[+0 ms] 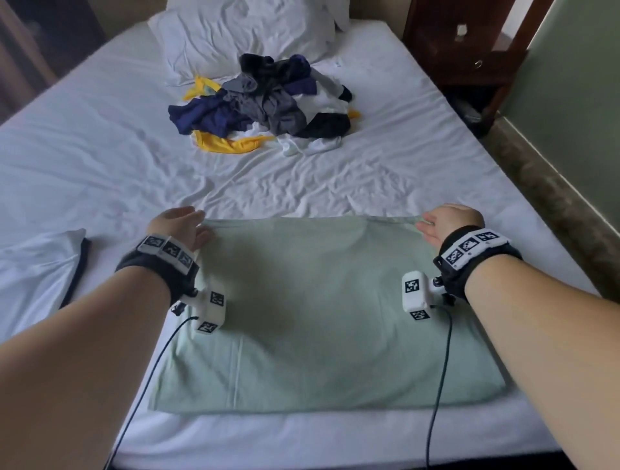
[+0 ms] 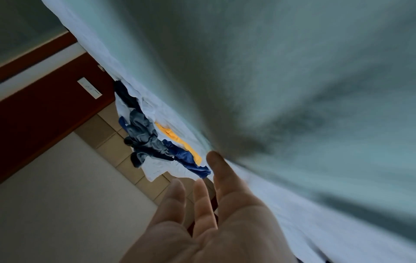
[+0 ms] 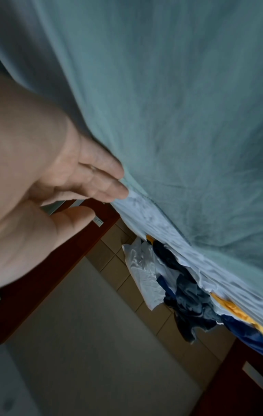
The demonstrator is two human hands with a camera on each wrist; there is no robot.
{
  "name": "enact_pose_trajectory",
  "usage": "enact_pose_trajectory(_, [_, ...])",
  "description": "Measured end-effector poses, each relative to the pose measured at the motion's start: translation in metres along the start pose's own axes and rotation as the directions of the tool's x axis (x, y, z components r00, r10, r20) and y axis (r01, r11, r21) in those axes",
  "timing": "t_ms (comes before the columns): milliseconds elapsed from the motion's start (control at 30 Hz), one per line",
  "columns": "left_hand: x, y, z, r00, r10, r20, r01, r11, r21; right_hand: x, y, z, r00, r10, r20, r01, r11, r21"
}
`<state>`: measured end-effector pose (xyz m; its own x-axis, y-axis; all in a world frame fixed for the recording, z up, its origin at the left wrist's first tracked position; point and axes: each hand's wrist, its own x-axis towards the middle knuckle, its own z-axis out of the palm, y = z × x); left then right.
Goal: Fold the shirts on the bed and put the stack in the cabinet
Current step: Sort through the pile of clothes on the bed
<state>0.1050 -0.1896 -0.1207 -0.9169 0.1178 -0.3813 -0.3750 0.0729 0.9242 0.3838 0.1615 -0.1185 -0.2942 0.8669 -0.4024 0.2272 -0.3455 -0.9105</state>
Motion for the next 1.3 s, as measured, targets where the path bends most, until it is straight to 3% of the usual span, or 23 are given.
enact_pose_trajectory(67, [-0.010,0.001,-0.007,0.999,0.046,-0.001,-0.046,0.997,0.054,-0.025,-0.003,-0.003,0.996,-0.020,-0.087,0.022,0.999,0.028])
enact_pose_trajectory(200, [-0.048,0.005,-0.022,0.983,0.182,0.032,-0.183,0.937,0.296,-0.060,0.001,-0.025,0.981,-0.172,-0.094,0.152,0.970,-0.192])
enact_pose_trajectory(267, [-0.073,0.006,-0.031,0.941,0.312,0.131,-0.332,0.785,0.523,-0.079,0.004,-0.036,0.969,-0.242,-0.039,0.215,0.915,-0.341])
enact_pose_trajectory(300, [-0.088,0.007,-0.034,0.906,0.367,0.209,-0.411,0.656,0.633,-0.090,0.005,-0.041,0.961,-0.276,0.011,0.251,0.857,-0.451])
enact_pose_trajectory(367, [-0.118,0.006,-0.041,0.837,0.414,0.357,-0.518,0.390,0.761,-0.117,0.009,-0.051,0.937,-0.317,0.146,0.327,0.651,-0.685])
enact_pose_trajectory(467, [-0.150,-0.006,-0.051,0.767,0.332,0.548,-0.599,0.067,0.798,-0.152,0.025,-0.061,0.905,-0.255,0.341,0.413,0.334,-0.847])
enact_pose_trajectory(567, [-0.165,-0.036,-0.060,0.755,0.035,0.655,-0.637,-0.196,0.745,-0.177,0.056,-0.067,0.877,-0.109,0.468,0.475,0.049,-0.879])
enact_pose_trajectory(667, [-0.180,-0.065,-0.068,0.787,-0.181,0.590,-0.610,-0.372,0.699,-0.186,0.098,-0.074,0.880,-0.024,0.474,0.462,-0.183,-0.868])
enact_pose_trajectory(767, [-0.184,-0.083,-0.072,0.820,-0.208,0.533,-0.566,-0.426,0.706,-0.198,0.118,-0.079,0.901,-0.013,0.433,0.412,-0.282,-0.866])
enact_pose_trajectory(1000, [-0.175,-0.108,-0.067,0.825,-0.125,0.551,-0.550,-0.402,0.732,-0.189,0.122,-0.073,0.892,0.017,0.452,0.433,-0.318,-0.843])
enact_pose_trajectory(1100, [-0.165,-0.113,-0.071,0.816,-0.093,0.571,-0.562,-0.360,0.744,-0.181,0.117,-0.072,0.860,-0.032,0.509,0.482,-0.275,-0.832])
enact_pose_trajectory(1200, [-0.162,-0.108,-0.069,0.802,-0.050,0.596,-0.582,-0.297,0.757,-0.174,0.111,-0.079,0.803,-0.168,0.571,0.542,-0.190,-0.818])
enact_pose_trajectory(1300, [-0.158,-0.097,-0.071,0.773,0.044,0.633,-0.615,-0.193,0.765,-0.175,0.111,-0.085,0.803,-0.243,0.544,0.536,-0.104,-0.838])
